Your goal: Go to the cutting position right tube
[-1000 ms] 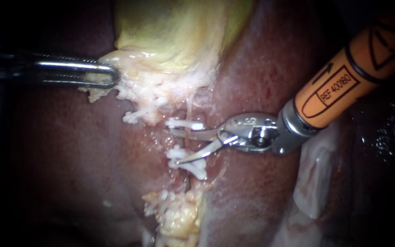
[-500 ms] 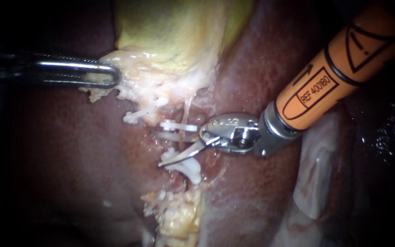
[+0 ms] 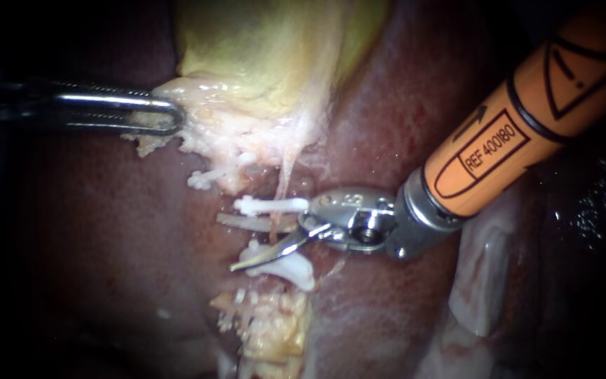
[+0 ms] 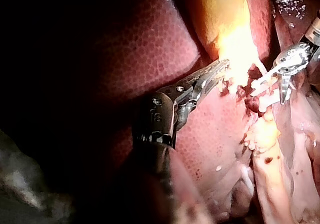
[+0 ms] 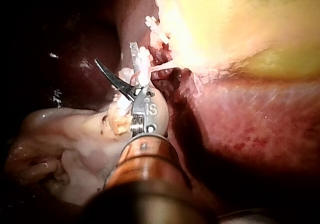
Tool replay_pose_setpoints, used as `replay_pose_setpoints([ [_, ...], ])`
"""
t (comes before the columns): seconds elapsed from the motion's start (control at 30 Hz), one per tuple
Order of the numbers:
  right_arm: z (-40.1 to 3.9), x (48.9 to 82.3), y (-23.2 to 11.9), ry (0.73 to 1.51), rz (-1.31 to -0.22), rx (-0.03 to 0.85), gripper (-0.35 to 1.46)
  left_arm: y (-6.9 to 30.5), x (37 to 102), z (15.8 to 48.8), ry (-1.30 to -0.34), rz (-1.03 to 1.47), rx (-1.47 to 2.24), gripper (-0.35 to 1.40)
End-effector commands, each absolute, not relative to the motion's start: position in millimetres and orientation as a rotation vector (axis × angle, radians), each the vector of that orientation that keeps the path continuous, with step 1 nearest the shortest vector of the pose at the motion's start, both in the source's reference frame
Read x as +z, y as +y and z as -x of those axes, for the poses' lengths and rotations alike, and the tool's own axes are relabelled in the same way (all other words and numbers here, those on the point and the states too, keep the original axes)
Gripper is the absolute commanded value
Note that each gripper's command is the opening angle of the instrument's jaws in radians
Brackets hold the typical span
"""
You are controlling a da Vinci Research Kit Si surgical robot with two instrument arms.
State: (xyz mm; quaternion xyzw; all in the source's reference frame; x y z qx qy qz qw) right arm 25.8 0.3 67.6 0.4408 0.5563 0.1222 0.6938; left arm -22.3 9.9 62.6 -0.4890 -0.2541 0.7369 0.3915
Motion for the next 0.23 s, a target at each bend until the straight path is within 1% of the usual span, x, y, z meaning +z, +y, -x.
replay_pose_setpoints([
  [0.03, -25.7, 67.8, 0.3, 1.241, -0.984, 0.272, 1.28, 9.9, 62.5, 22.3, -0.646, 1.242, 1.872, -0.35],
  [0.23, -25.7, 67.9, 0.4, 1.239, -0.985, 0.279, 1.28, 9.9, 62.5, 22.4, -0.646, 1.242, 1.872, -0.35],
])
